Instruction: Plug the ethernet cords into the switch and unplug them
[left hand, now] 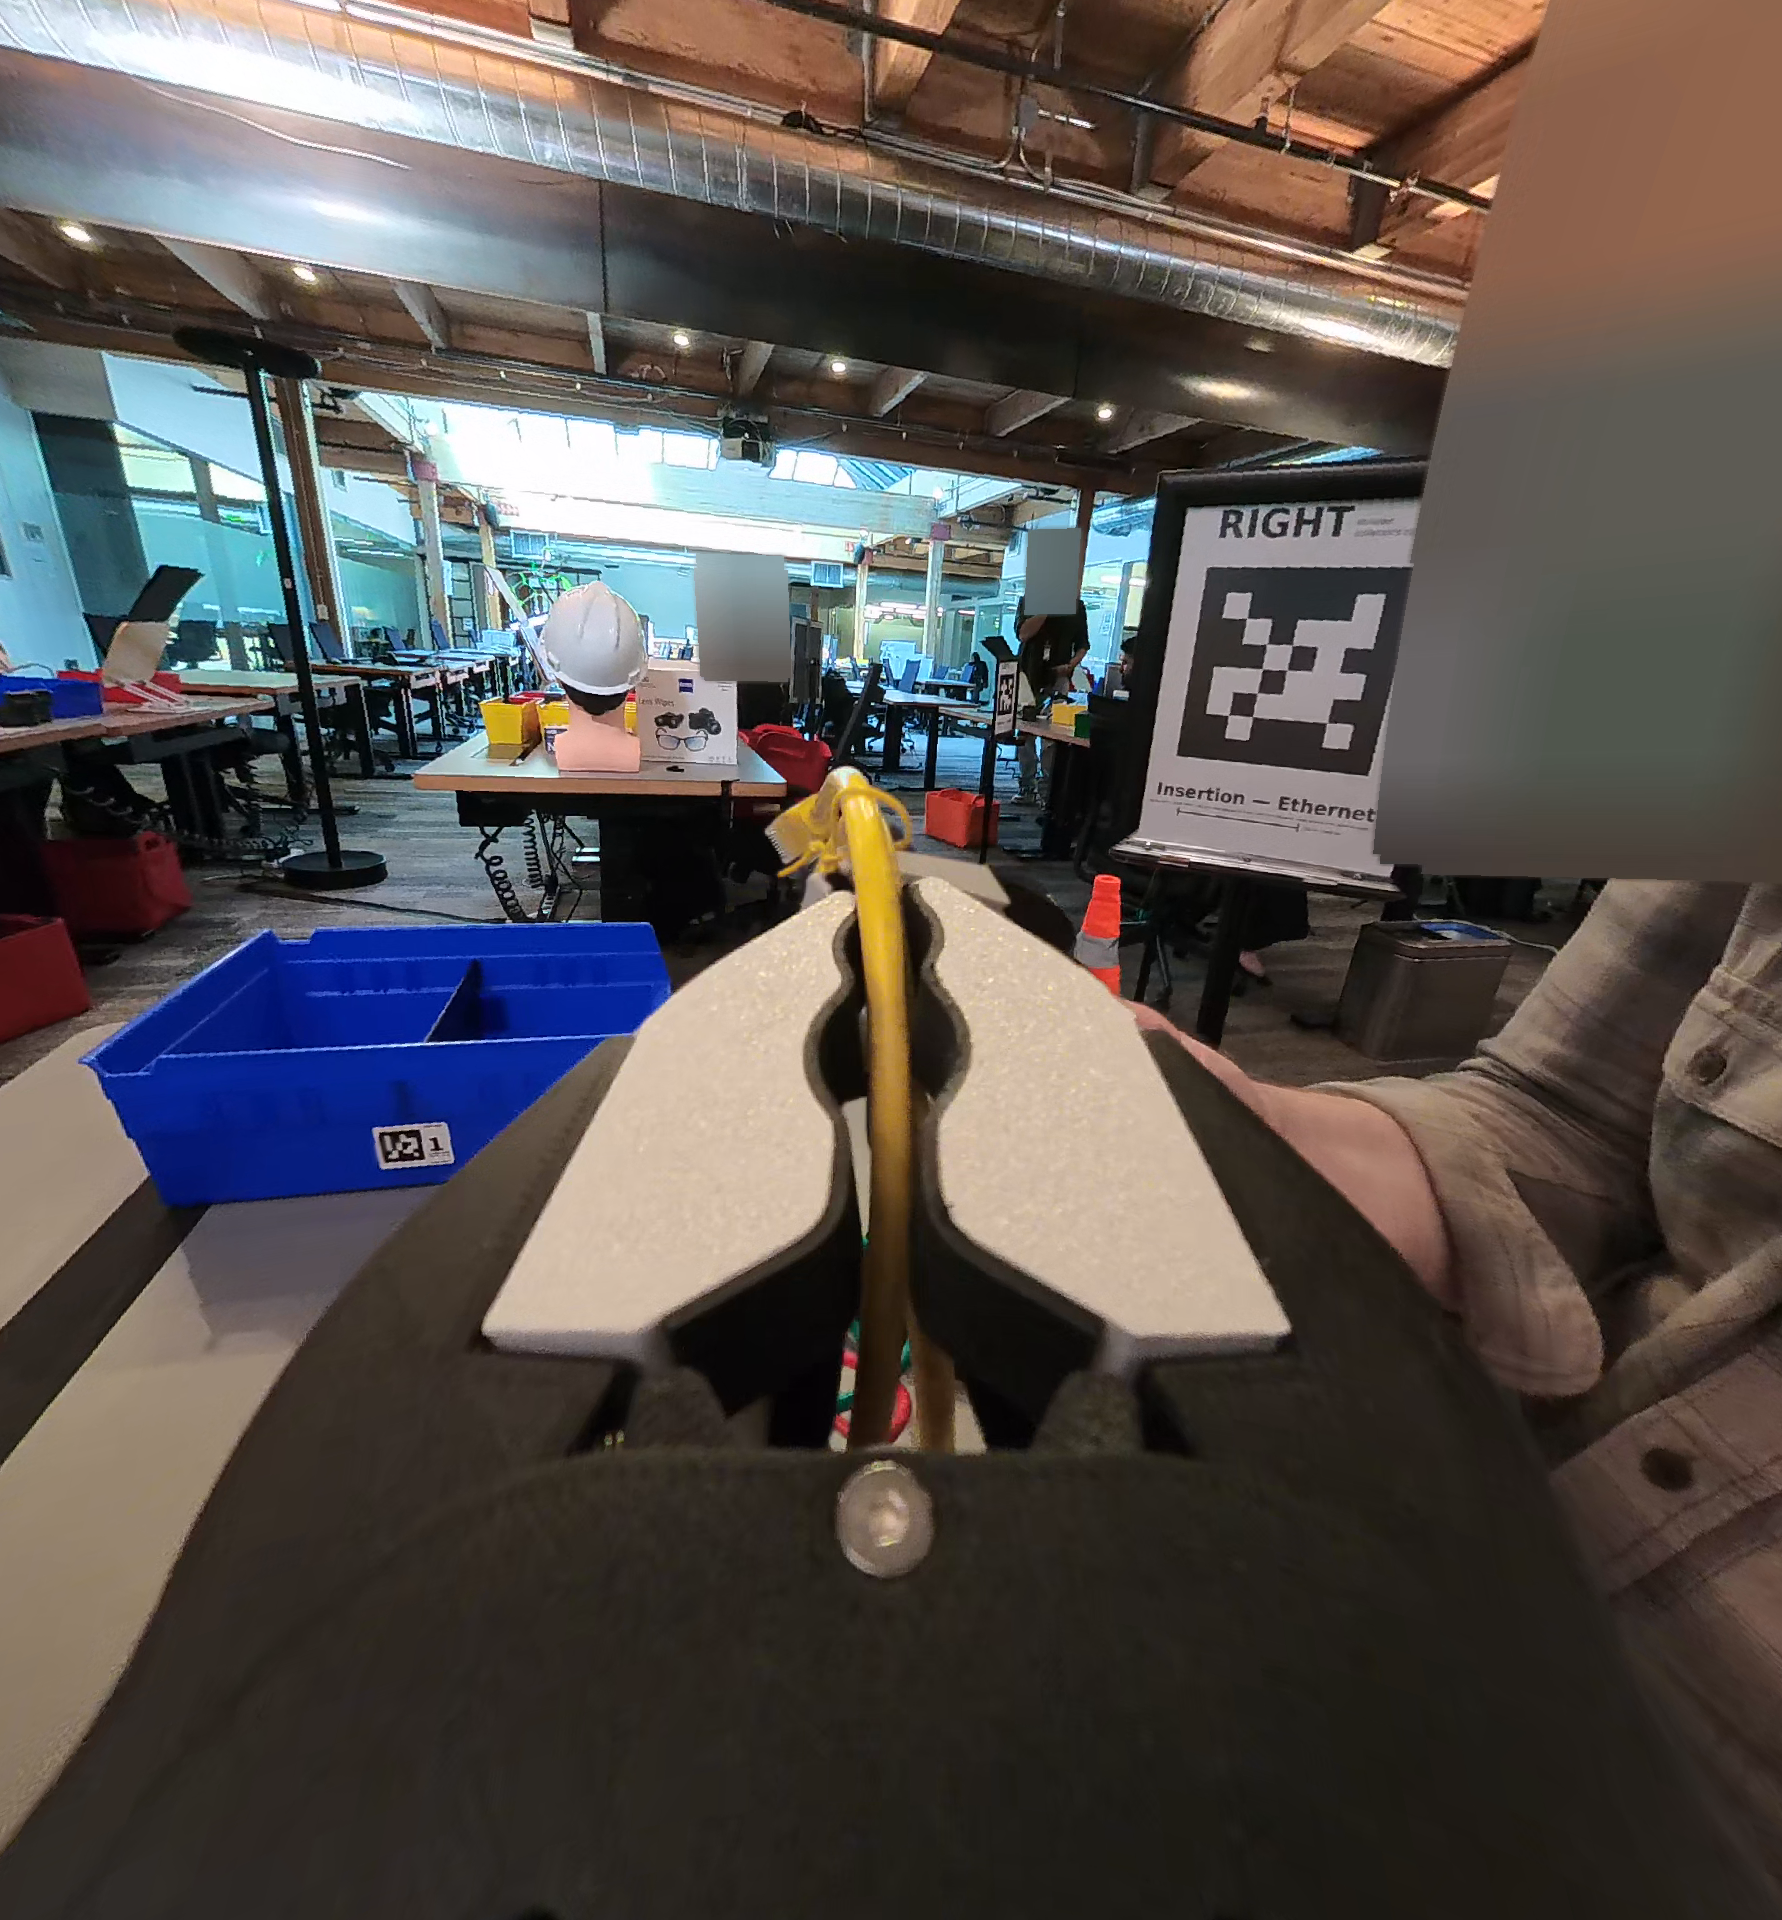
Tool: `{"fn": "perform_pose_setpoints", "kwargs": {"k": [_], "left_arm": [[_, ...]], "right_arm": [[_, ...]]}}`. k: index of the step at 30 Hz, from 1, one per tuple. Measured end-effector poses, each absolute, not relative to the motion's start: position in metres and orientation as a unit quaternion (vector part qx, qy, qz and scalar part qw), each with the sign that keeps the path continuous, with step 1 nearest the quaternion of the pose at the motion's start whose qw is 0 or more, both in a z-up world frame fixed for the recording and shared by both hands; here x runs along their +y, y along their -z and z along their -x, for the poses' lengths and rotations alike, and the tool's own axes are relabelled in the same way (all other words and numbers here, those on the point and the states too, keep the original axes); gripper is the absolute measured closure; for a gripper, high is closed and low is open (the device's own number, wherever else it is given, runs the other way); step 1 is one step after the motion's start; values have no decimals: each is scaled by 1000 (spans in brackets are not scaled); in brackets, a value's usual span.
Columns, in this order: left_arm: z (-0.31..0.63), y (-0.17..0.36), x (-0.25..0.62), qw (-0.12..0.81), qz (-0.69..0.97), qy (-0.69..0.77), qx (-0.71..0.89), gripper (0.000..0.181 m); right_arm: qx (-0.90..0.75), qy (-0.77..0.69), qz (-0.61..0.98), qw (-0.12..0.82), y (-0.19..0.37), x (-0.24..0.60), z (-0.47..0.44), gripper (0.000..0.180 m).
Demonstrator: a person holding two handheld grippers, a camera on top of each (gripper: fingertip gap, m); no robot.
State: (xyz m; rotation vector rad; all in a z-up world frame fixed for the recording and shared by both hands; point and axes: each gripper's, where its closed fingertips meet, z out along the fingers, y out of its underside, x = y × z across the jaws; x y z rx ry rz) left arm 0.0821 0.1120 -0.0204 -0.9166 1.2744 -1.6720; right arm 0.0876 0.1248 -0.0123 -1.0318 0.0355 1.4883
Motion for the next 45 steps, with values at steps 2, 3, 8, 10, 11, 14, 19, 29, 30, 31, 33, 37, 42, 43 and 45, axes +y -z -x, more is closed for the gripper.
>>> {"fn": "perform_pose_setpoints", "kwargs": {"k": [2,3,8,10,11,14,19,29,30,31,33,37,42,43,45], "left_arm": [[-83,19,113,405,369,674,497,177],[-83,19,113,401,370,679,492,176],[-89,18,112,369,382,707,468,176],[-91,17,111,355,387,718,457,177],[-93,17,112,347,395,722,449,177],[-96,19,116,326,416,732,431,176],[-100,26,120,295,446,732,422,176],[-104,48,124,248,493,708,439,176],[-105,51,121,244,494,703,450,176],[-106,54,118,245,493,694,464,176],[-109,62,108,238,487,676,500,176],[-109,76,75,219,449,635,589,177],[-115,99,51,199,436,584,655,177],[-118,104,50,199,441,575,660,177],[-123,113,54,208,457,552,665,176]], "right_arm": [[13,-619,457,638,11,122,-92,180],[8,-601,465,650,11,121,-93,180],[-40,-449,521,725,11,117,-97,180],[-75,-365,548,749,11,116,-97,180],[-104,-297,567,761,12,117,-97,180],[-204,-73,602,769,12,118,-98,180],[-390,242,569,682,16,121,-86,180],[-706,426,449,344,39,126,-89,180],[-732,426,435,306,43,124,-90,180],[-756,420,426,267,47,120,-92,180],[-802,378,423,188,55,109,-95,180],[-855,261,446,41,69,74,-98,180],[-871,244,396,-158,95,43,-114,180],[-870,264,369,-194,102,43,-119,180],[-863,304,324,-238,112,47,-126,180]]}}
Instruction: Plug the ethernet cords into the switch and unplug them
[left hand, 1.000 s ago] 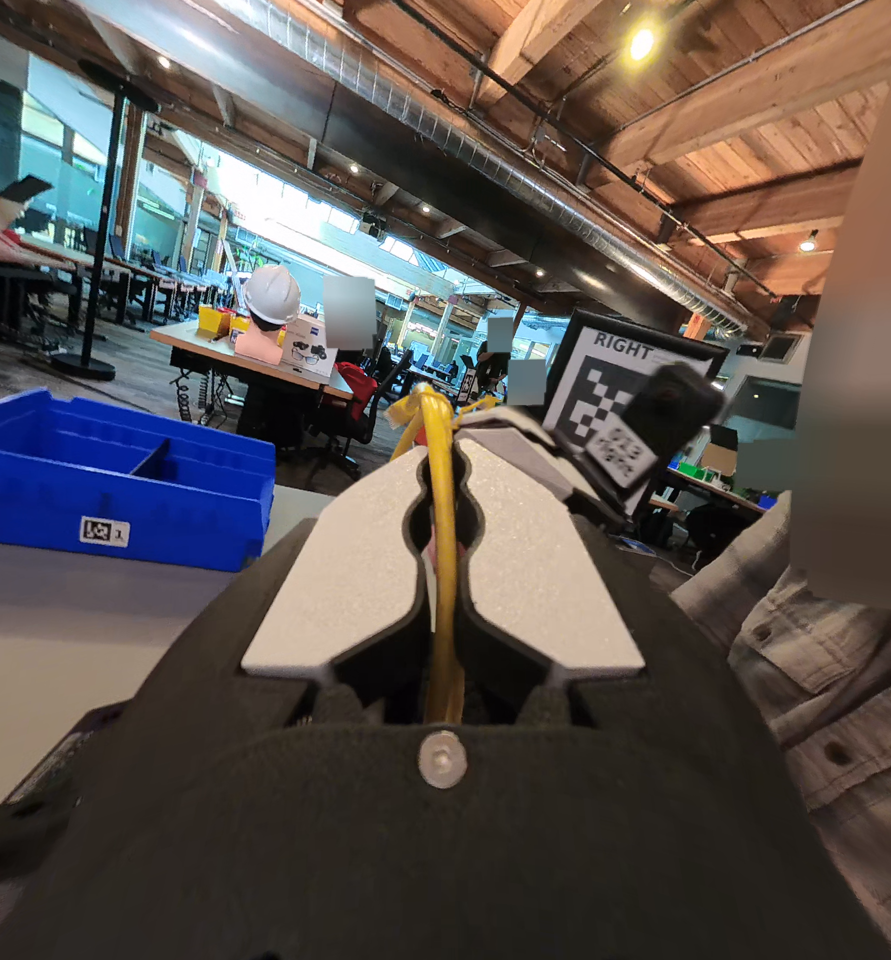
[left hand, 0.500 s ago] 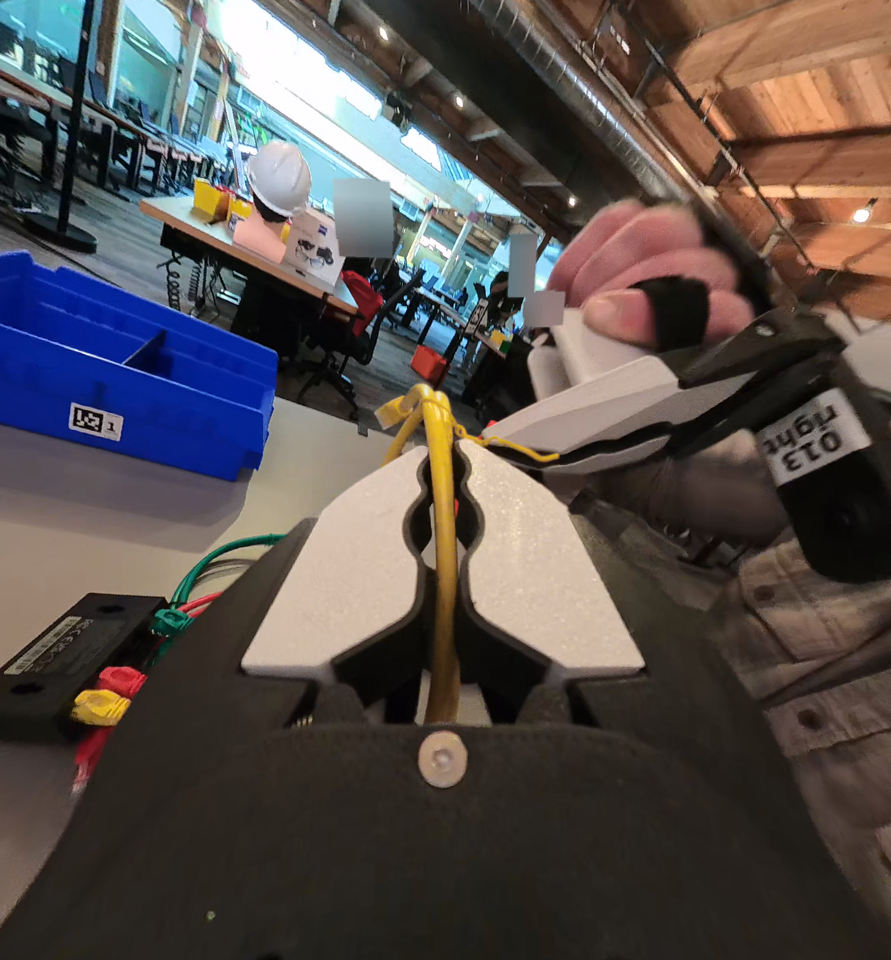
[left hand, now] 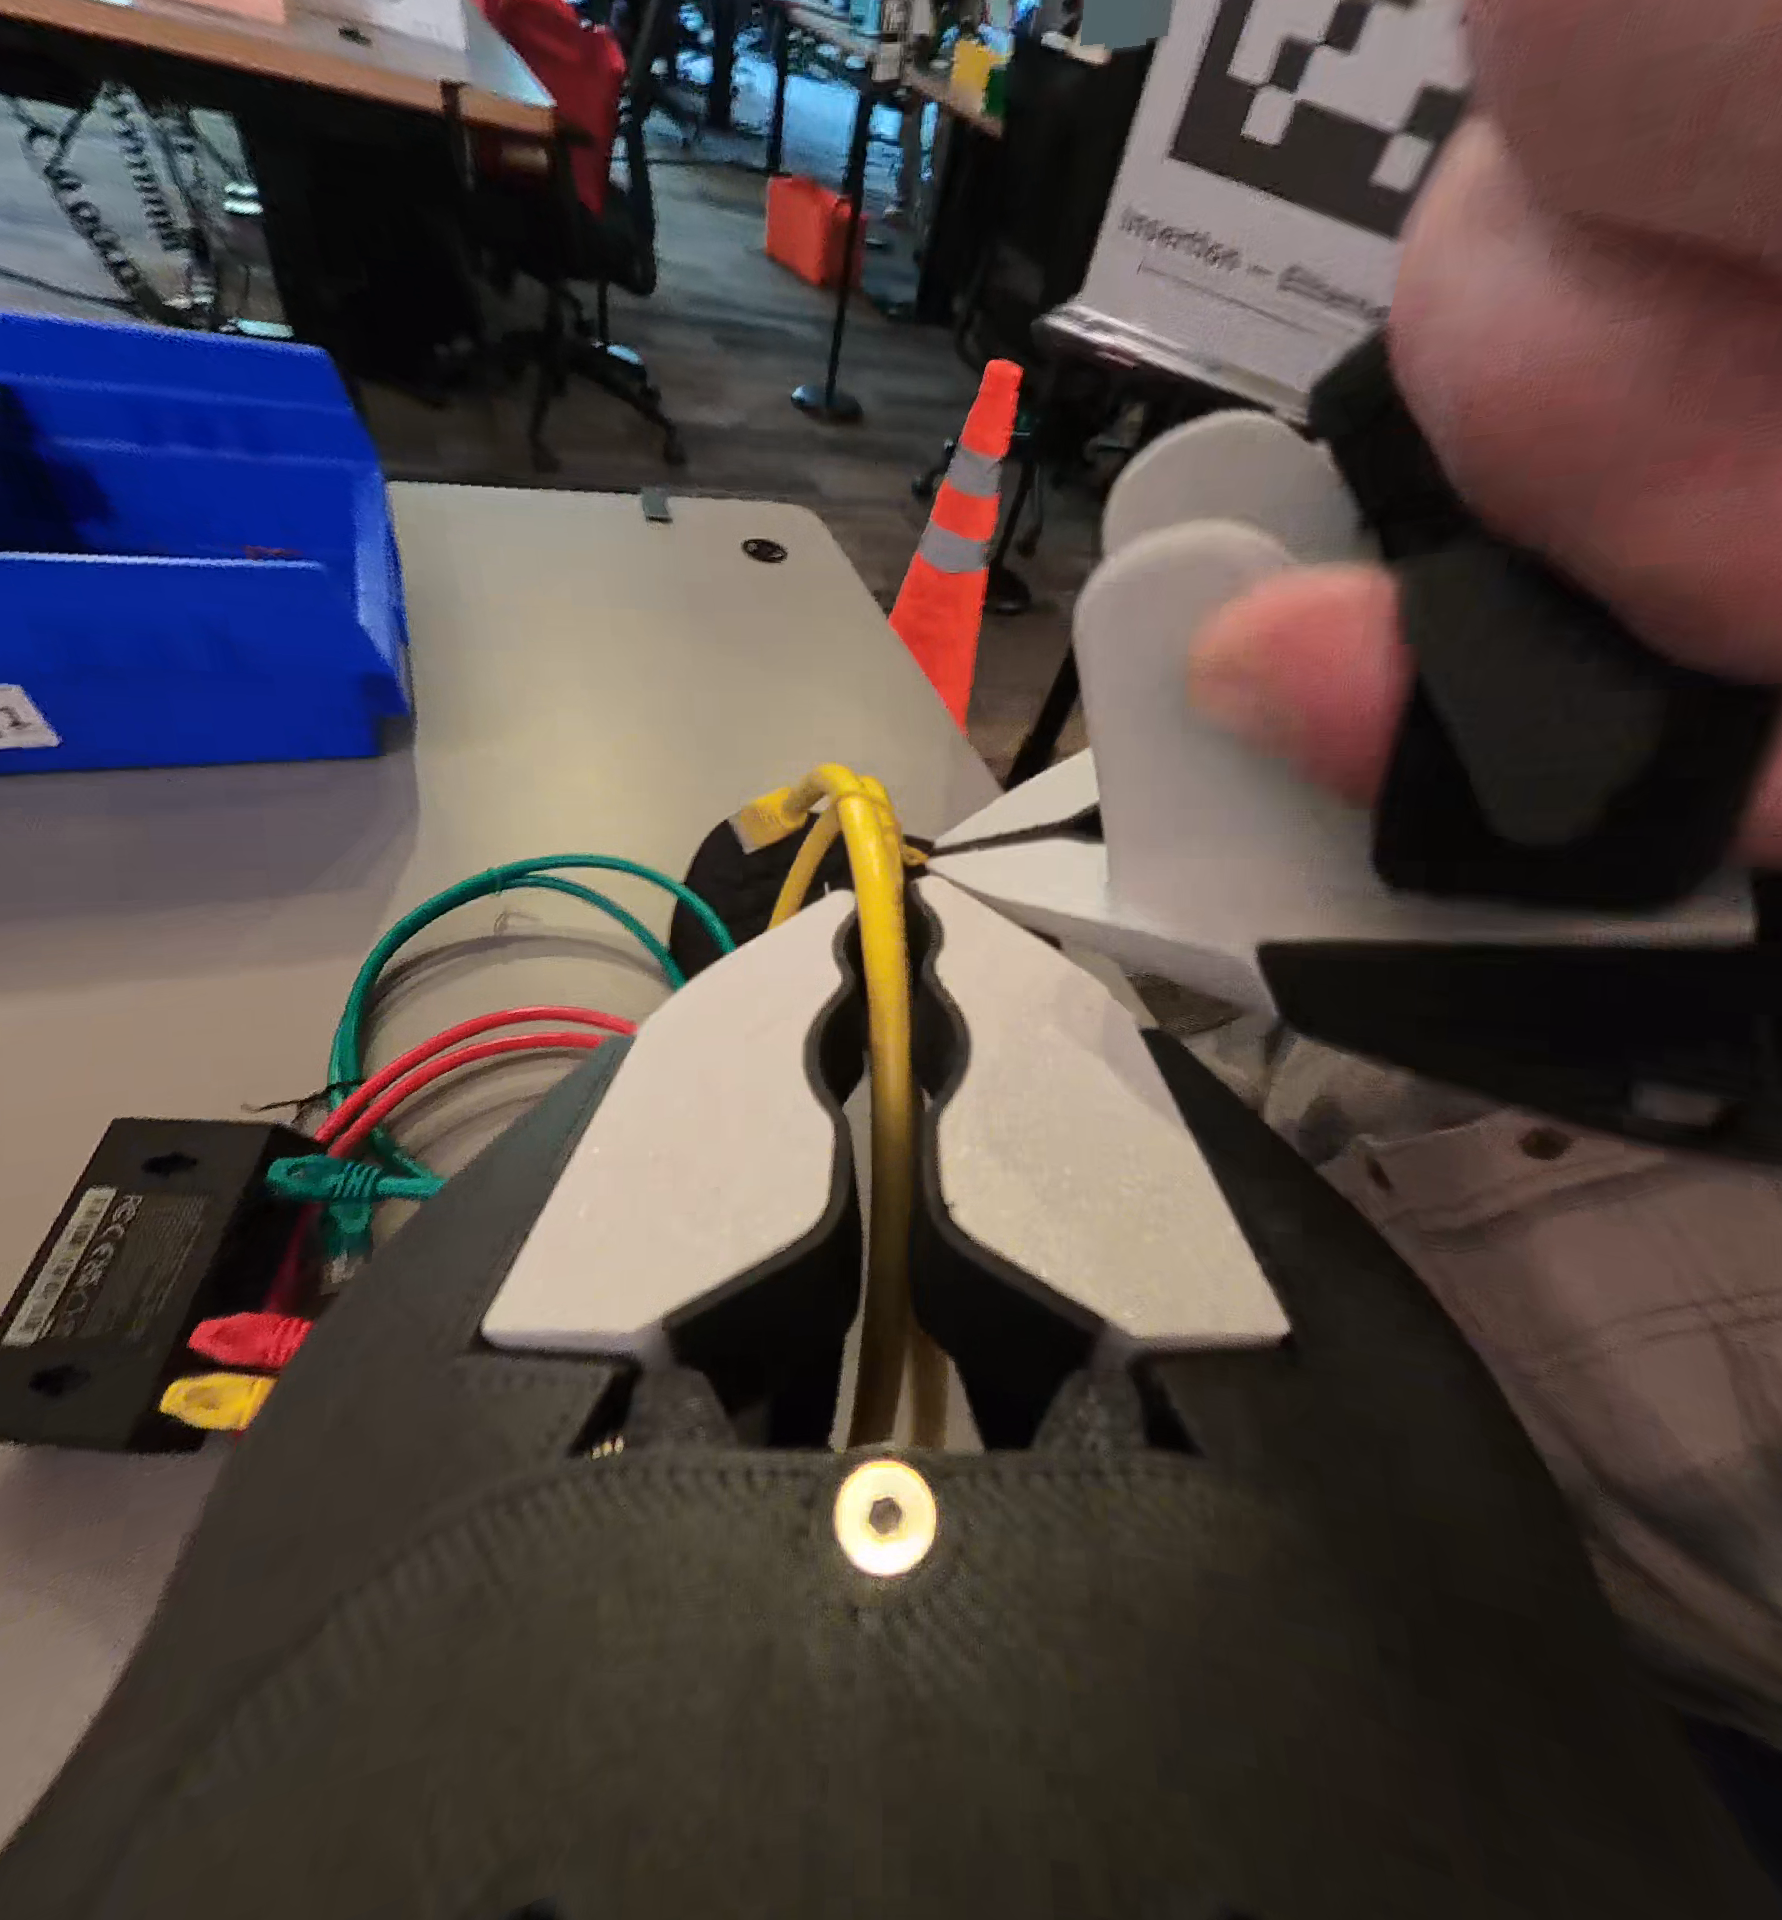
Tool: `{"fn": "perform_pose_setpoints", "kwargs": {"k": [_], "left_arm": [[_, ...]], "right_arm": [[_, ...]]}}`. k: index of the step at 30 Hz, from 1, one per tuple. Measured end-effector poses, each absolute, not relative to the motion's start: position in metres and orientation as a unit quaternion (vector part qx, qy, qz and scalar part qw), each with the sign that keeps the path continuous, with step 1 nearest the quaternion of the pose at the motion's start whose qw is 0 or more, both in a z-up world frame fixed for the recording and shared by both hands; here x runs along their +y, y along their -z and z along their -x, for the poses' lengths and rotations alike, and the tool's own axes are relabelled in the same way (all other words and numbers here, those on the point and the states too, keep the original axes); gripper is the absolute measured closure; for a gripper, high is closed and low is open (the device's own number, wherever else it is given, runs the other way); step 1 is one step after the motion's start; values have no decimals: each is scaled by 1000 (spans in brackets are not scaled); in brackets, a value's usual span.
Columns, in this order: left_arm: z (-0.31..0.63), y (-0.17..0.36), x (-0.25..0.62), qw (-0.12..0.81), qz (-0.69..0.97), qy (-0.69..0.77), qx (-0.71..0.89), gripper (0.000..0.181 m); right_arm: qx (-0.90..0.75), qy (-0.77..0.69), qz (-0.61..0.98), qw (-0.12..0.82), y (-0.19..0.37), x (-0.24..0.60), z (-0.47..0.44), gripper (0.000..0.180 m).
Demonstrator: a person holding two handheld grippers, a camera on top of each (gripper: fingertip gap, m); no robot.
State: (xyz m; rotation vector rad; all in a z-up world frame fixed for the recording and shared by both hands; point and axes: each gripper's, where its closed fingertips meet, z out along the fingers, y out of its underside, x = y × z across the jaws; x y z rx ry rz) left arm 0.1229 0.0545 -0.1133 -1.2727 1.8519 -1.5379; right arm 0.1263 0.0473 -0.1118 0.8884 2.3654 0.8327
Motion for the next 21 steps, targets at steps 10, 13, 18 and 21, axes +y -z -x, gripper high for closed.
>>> {"fn": "perform_pose_setpoints", "kwargs": {"k": [10,13,18,21], "left_arm": [[-92,54,134,381,446,610,532,177],[-86,44,138,430,428,591,532,177],[-80,35,136,464,394,593,526,176],[-80,32,132,481,379,588,528,176]], "right_arm": [[717,-228,-644,-141,55,101,-96,128],[612,-43,-711,-345,25,97,-71,139],[421,219,-714,-515,-6,85,-75,157],[364,269,-722,-524,14,91,-80,159]]}}
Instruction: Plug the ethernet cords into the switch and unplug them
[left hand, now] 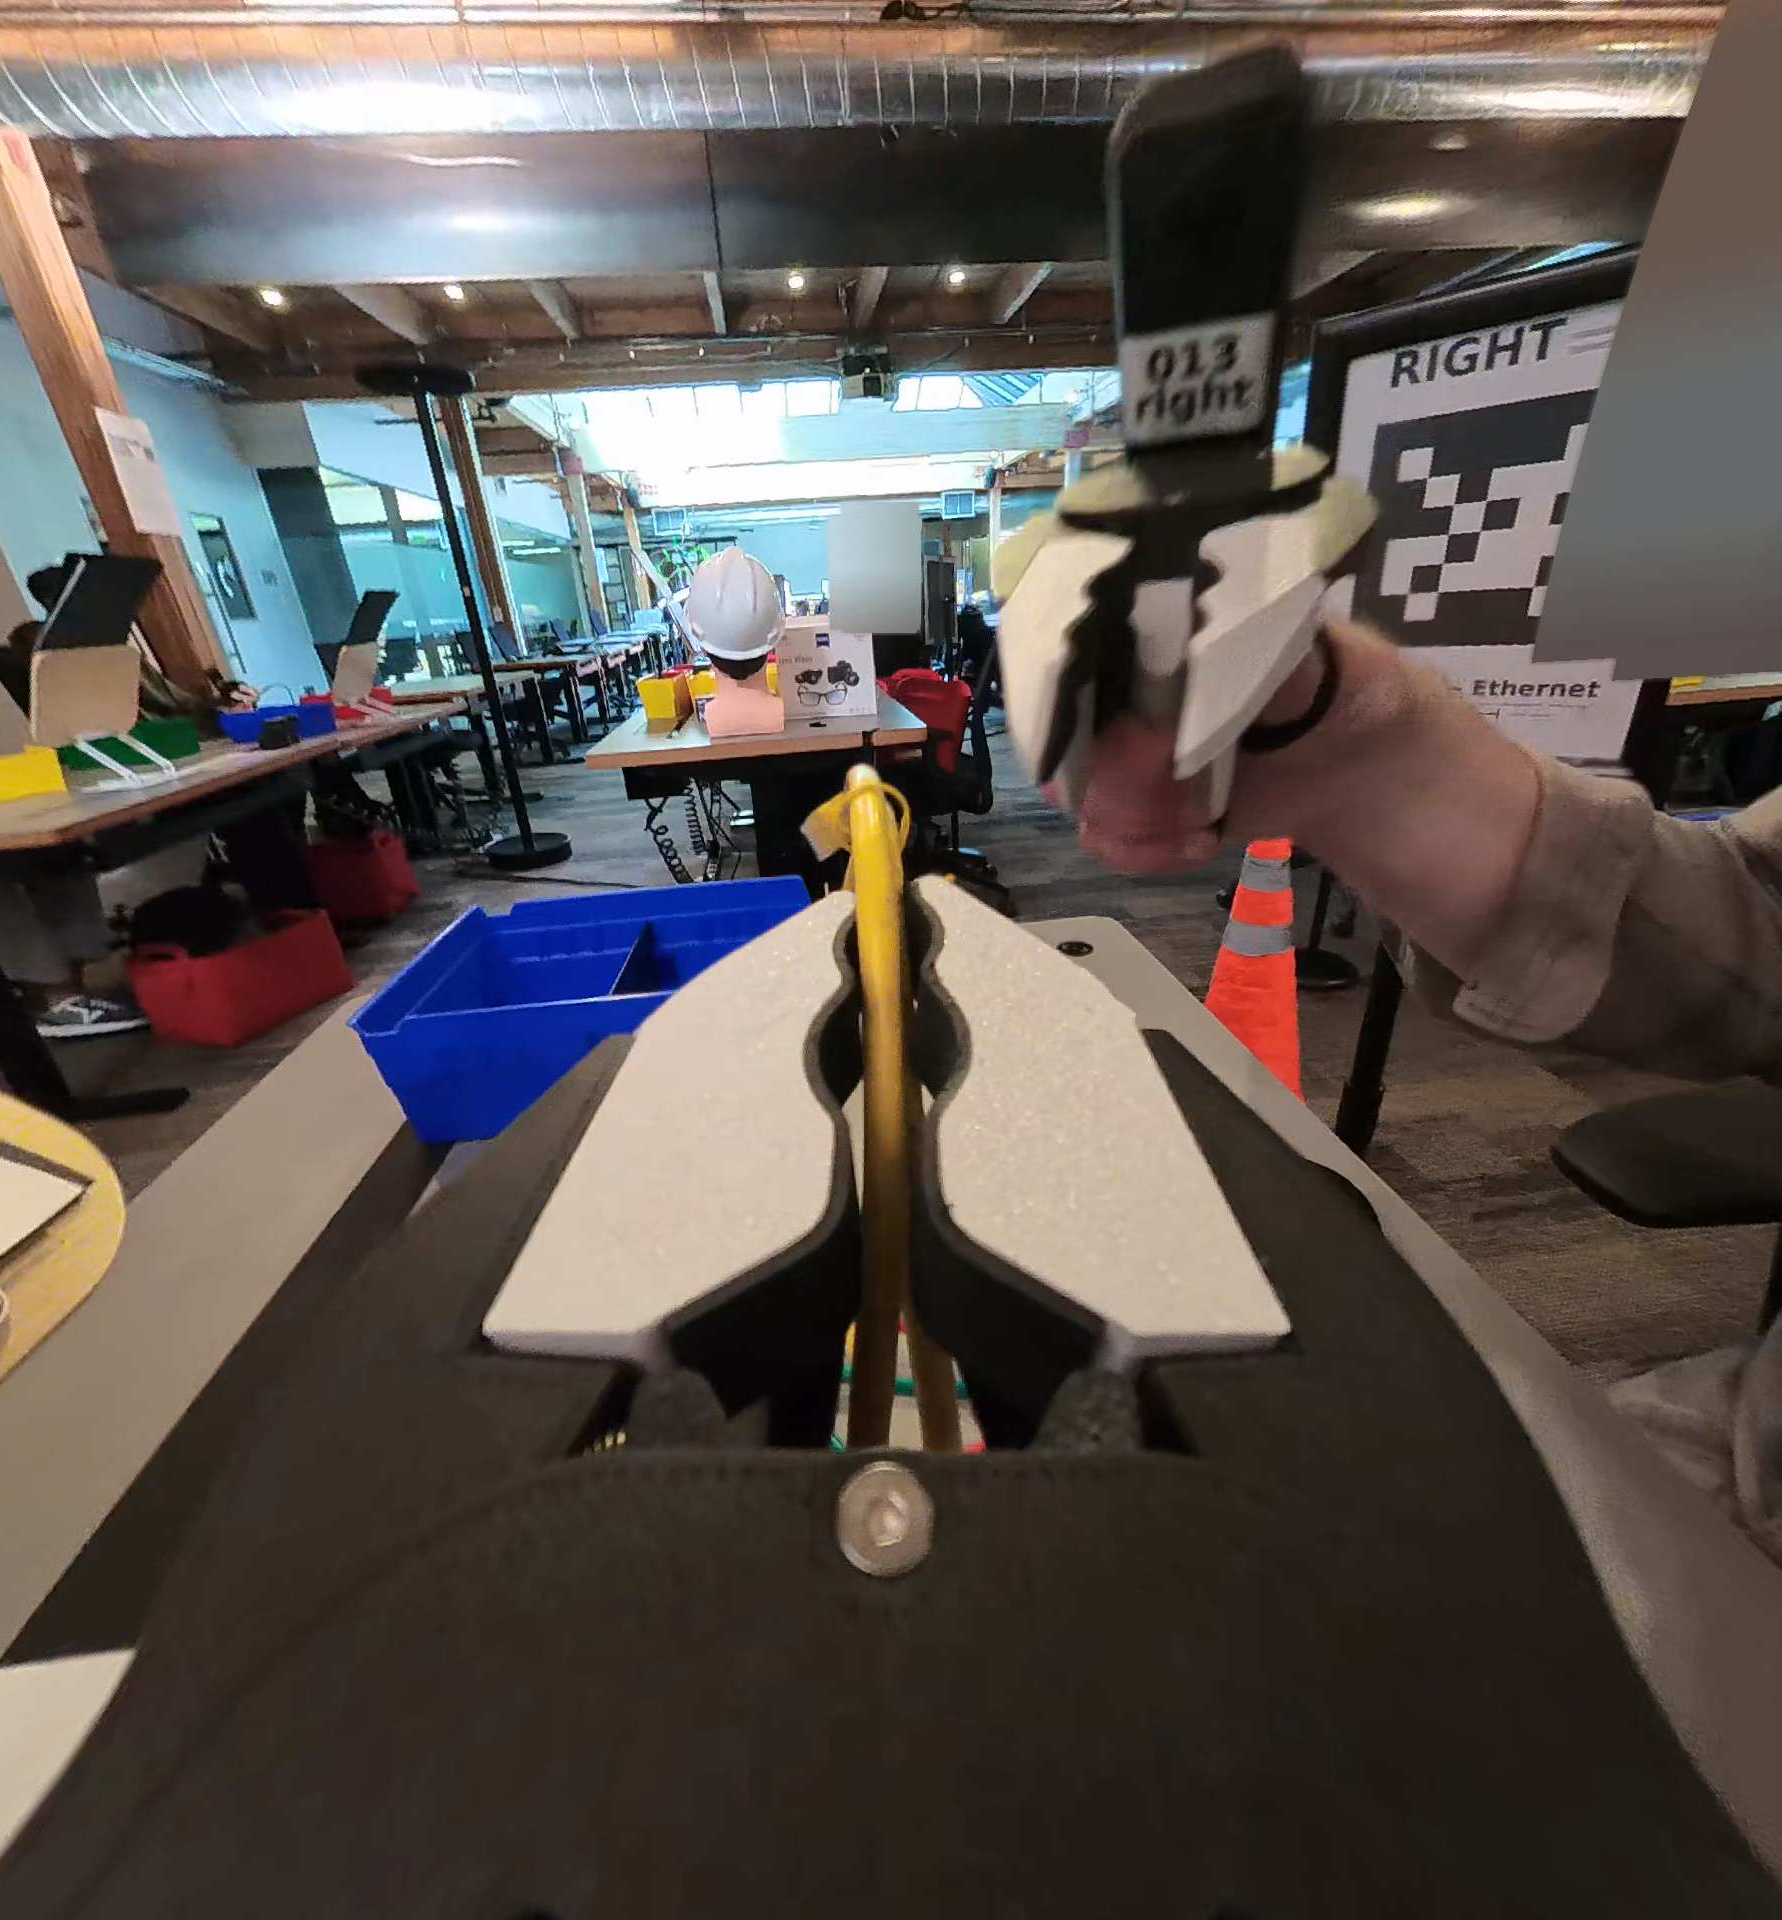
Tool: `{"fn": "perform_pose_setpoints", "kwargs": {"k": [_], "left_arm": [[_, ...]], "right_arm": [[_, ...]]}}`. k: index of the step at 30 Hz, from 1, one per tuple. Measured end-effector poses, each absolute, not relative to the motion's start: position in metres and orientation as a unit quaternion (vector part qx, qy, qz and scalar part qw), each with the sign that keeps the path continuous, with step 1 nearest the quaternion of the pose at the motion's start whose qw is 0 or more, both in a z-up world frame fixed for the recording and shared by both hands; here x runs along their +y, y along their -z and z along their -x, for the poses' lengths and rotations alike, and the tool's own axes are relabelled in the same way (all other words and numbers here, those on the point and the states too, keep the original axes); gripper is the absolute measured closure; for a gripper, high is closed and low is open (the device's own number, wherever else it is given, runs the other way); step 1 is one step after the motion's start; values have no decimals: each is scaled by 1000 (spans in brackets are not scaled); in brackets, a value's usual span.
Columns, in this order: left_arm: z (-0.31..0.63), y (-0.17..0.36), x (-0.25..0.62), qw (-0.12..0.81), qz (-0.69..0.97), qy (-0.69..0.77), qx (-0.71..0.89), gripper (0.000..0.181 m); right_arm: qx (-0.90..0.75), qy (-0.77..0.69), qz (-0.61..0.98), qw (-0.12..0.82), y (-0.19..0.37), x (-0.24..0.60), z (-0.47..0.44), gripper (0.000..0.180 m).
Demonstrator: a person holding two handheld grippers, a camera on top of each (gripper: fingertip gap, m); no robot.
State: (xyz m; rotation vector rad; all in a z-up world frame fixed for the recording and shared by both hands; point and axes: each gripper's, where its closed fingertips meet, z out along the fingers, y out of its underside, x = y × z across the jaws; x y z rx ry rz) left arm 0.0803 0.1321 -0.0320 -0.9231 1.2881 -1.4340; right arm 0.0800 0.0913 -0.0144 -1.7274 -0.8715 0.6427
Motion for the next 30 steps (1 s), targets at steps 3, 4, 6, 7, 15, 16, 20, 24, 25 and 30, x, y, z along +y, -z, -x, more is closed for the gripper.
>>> {"fn": "perform_pose_setpoints", "kwargs": {"k": [3,4,6,7,15,16,20,24,25,30], "left_arm": [[-80,29,127,497,363,582,532,176],[-80,29,126,499,360,580,534,177],[-80,27,125,508,354,575,535,177],[-80,27,123,506,353,574,538,177],[-84,25,119,512,356,569,536,177],[-85,25,119,509,359,570,537,177],[-87,26,112,495,362,564,553,176],[-90,27,107,495,365,552,563,176],[-90,26,106,493,363,554,564,176],[-88,23,105,497,364,549,565,176]], "right_arm": [[-318,-287,718,549,21,102,-82,157],[-303,-289,716,558,21,105,-84,157],[-286,-311,712,561,23,108,-81,163],[-276,-314,709,568,23,111,-80,164],[-188,-415,654,603,25,119,-72,138],[-176,-420,648,611,26,121,-73,128],[-163,-450,596,644,22,120,-73,131],[-166,-488,558,651,17,117,-69,152],[-163,-491,553,653,17,117,-70,157],[-132,-518,513,671,12,114,-82,175]]}}
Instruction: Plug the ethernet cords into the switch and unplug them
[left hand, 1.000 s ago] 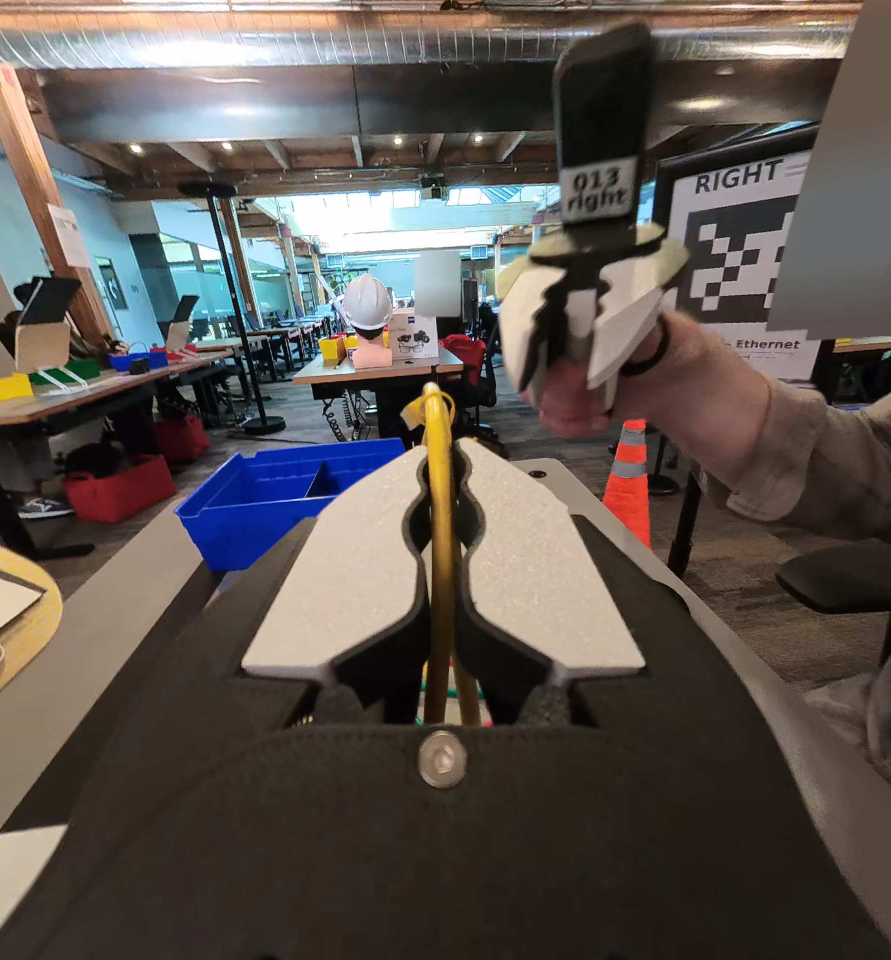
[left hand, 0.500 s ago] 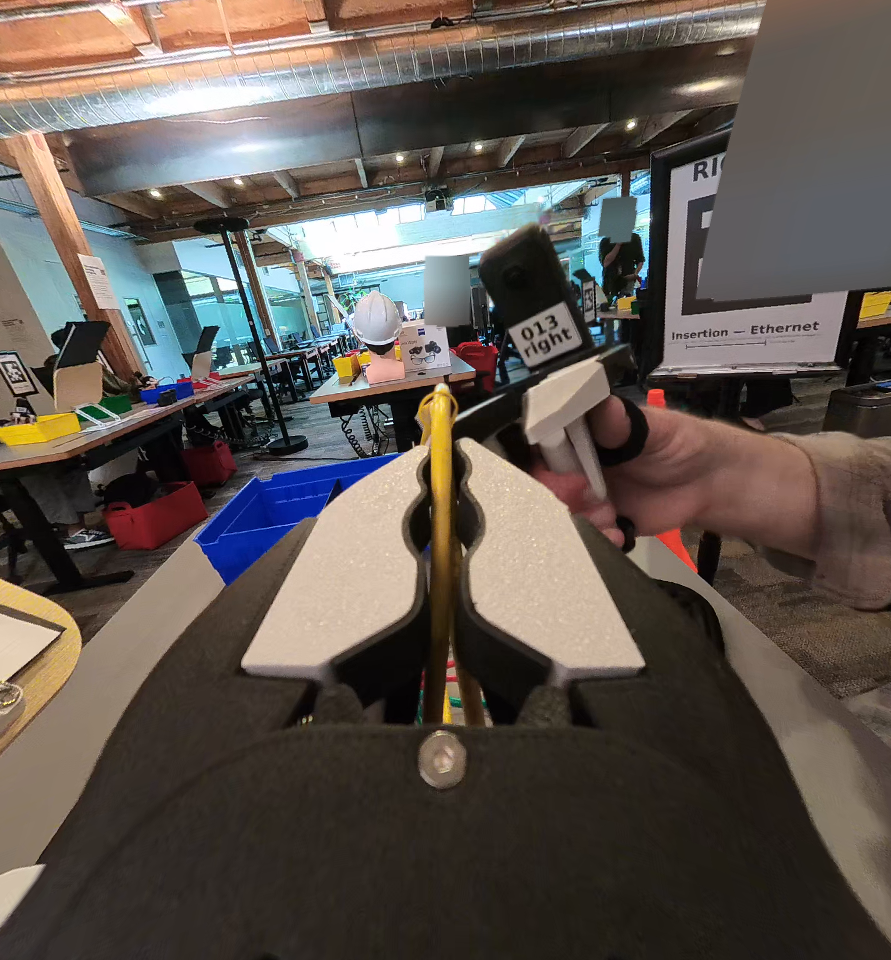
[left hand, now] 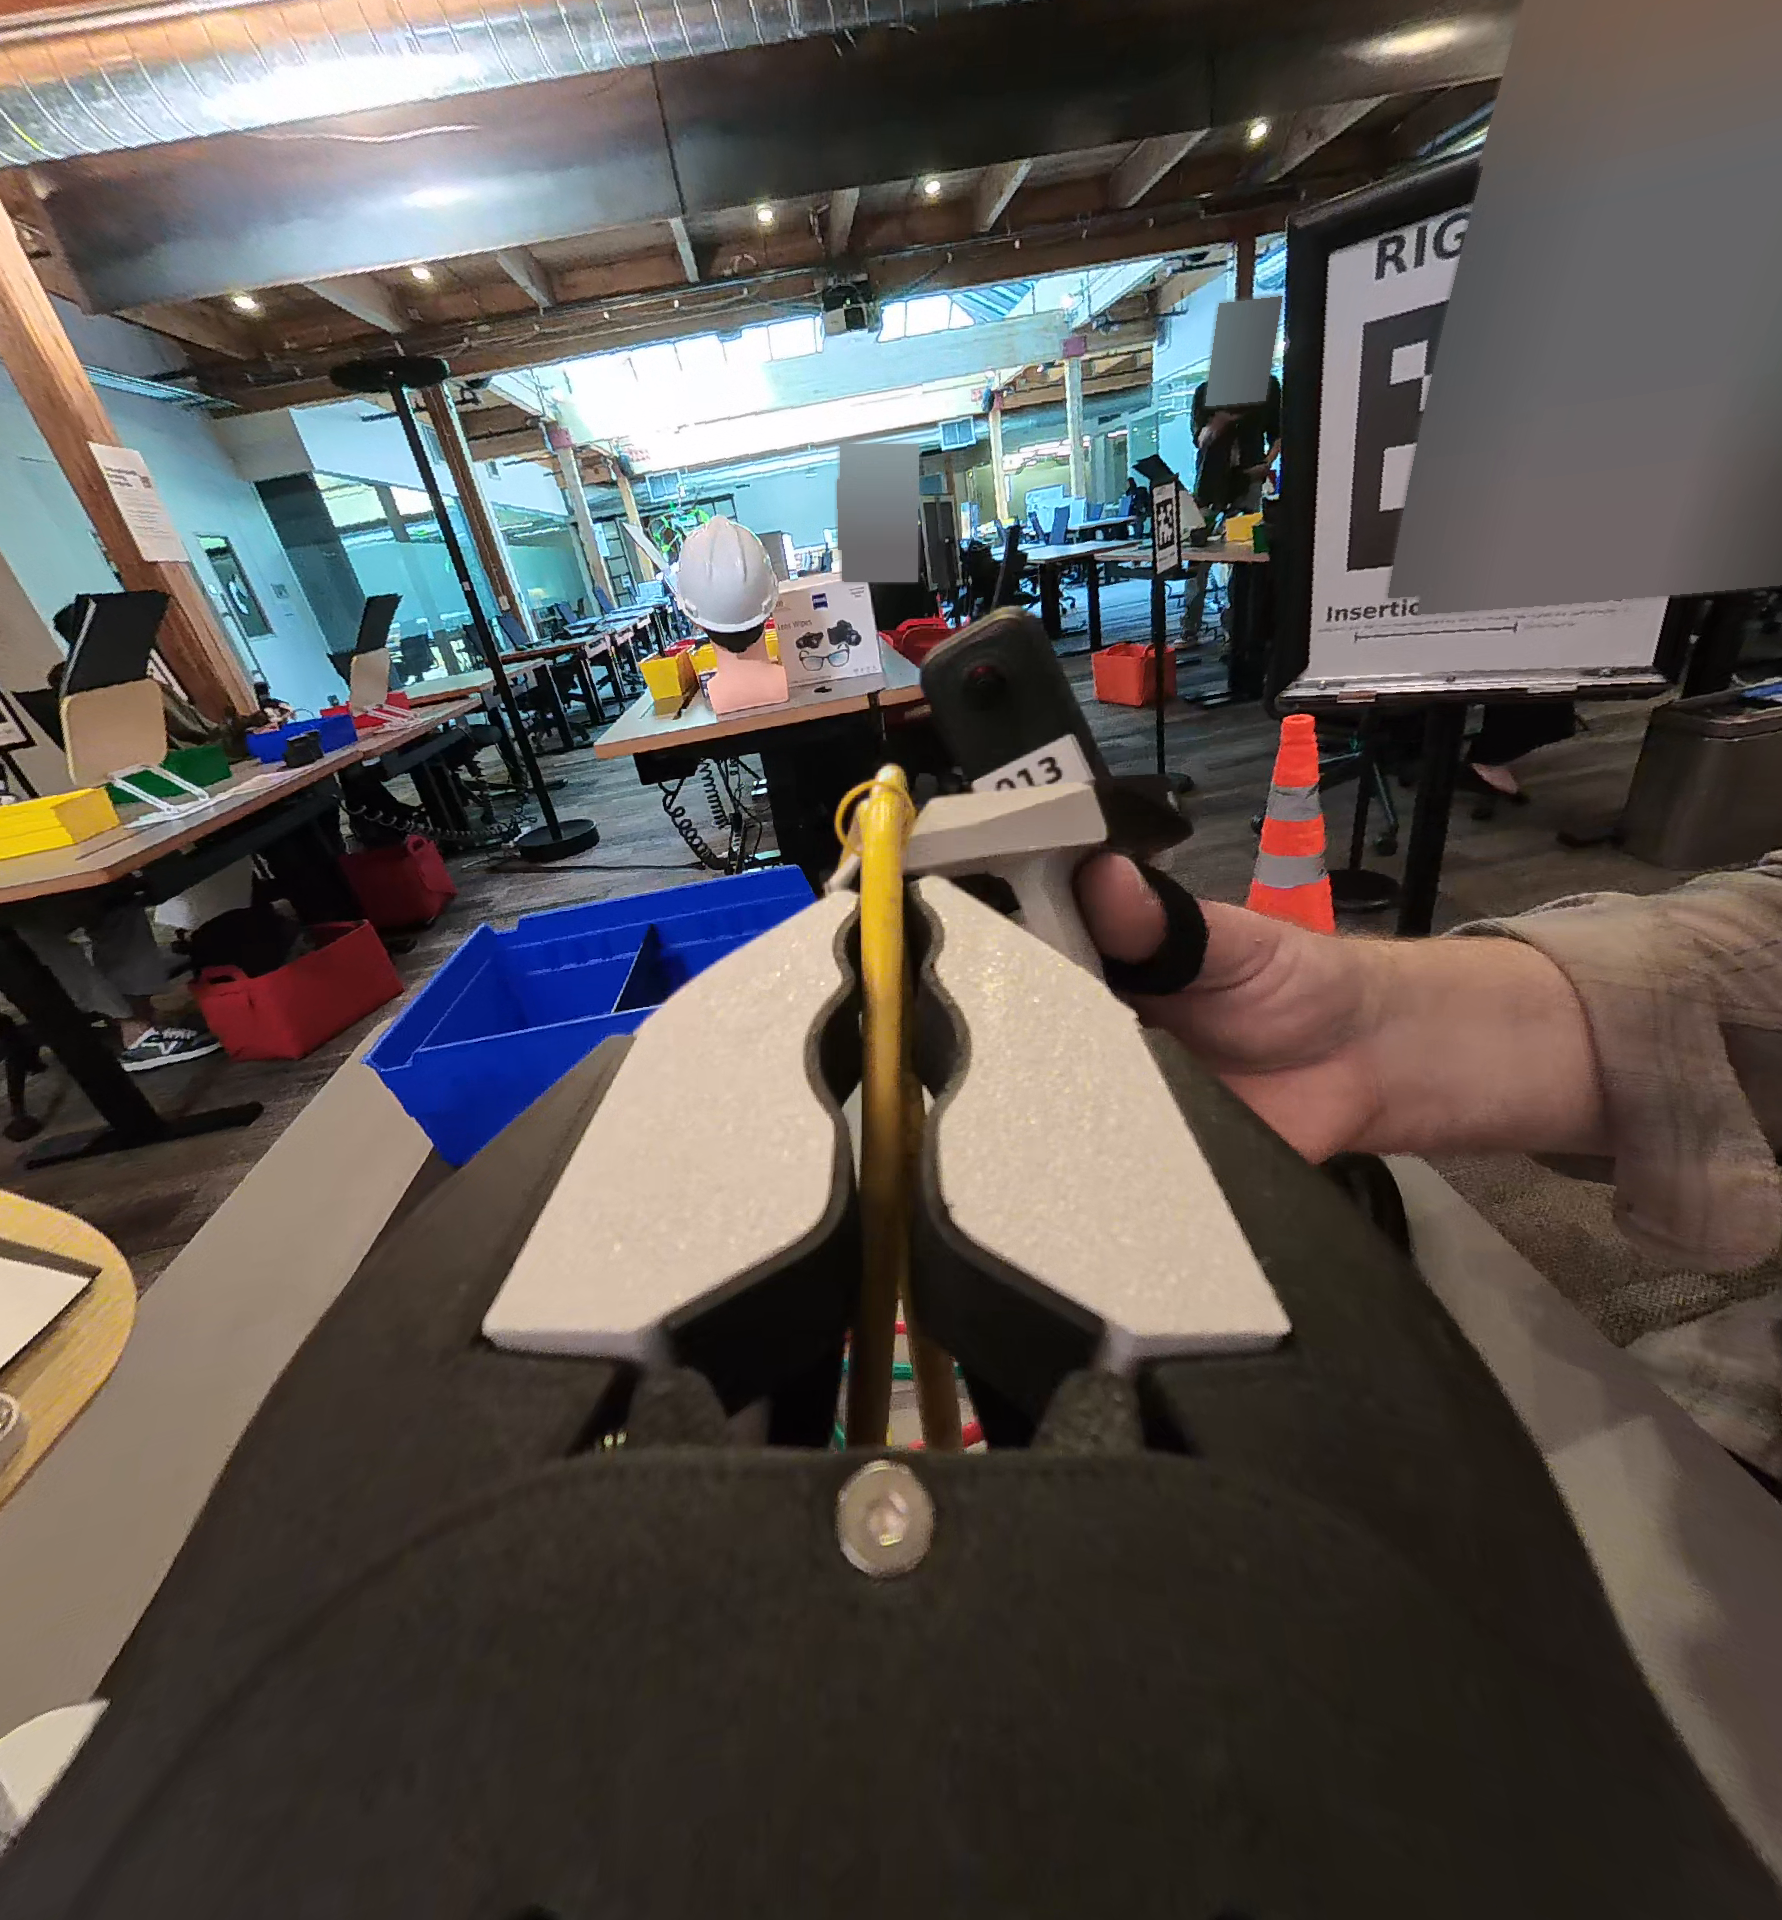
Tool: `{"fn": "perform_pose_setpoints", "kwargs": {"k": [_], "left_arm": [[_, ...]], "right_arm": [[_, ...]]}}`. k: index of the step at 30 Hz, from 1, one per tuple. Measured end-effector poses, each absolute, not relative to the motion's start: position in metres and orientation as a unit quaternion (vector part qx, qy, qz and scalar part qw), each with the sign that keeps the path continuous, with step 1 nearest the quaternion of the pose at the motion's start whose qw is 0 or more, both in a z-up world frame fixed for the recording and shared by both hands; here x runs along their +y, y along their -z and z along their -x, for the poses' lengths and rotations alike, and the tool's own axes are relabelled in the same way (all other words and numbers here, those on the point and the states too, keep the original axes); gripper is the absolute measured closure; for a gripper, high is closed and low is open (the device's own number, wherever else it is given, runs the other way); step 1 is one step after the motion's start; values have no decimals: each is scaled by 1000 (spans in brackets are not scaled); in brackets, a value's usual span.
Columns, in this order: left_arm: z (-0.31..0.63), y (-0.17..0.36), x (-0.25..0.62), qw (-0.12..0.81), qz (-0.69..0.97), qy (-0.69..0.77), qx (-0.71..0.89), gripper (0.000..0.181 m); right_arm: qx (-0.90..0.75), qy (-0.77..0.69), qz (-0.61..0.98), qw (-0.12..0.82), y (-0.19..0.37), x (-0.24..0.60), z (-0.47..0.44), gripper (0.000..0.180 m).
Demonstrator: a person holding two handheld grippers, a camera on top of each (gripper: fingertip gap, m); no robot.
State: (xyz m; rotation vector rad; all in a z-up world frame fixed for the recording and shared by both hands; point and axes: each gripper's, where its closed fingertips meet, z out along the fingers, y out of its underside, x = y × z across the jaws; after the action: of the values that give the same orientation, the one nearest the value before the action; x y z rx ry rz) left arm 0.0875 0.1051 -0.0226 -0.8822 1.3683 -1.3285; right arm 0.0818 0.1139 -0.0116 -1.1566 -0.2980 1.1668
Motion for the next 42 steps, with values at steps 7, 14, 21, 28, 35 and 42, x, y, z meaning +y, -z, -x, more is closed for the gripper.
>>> {"fn": "perform_pose_setpoints", "kwargs": {"k": [7,14,21,28,35,42], "left_arm": [[-90,26,105,501,372,530,574,176],[-90,27,101,488,370,534,582,176],[-85,22,84,413,345,616,575,176],[-90,28,97,424,379,592,571,176],[-100,34,104,423,425,571,561,176],[-109,42,118,378,498,588,513,176]], "right_arm": [[-141,-491,523,682,14,116,-79,168],[-153,-501,522,673,15,111,-80,171],[-174,-564,482,647,13,93,-78,177],[-151,-520,519,661,18,102,-86,180],[-164,-345,589,712,25,109,-95,180],[-347,205,644,650,36,124,-104,180]]}}
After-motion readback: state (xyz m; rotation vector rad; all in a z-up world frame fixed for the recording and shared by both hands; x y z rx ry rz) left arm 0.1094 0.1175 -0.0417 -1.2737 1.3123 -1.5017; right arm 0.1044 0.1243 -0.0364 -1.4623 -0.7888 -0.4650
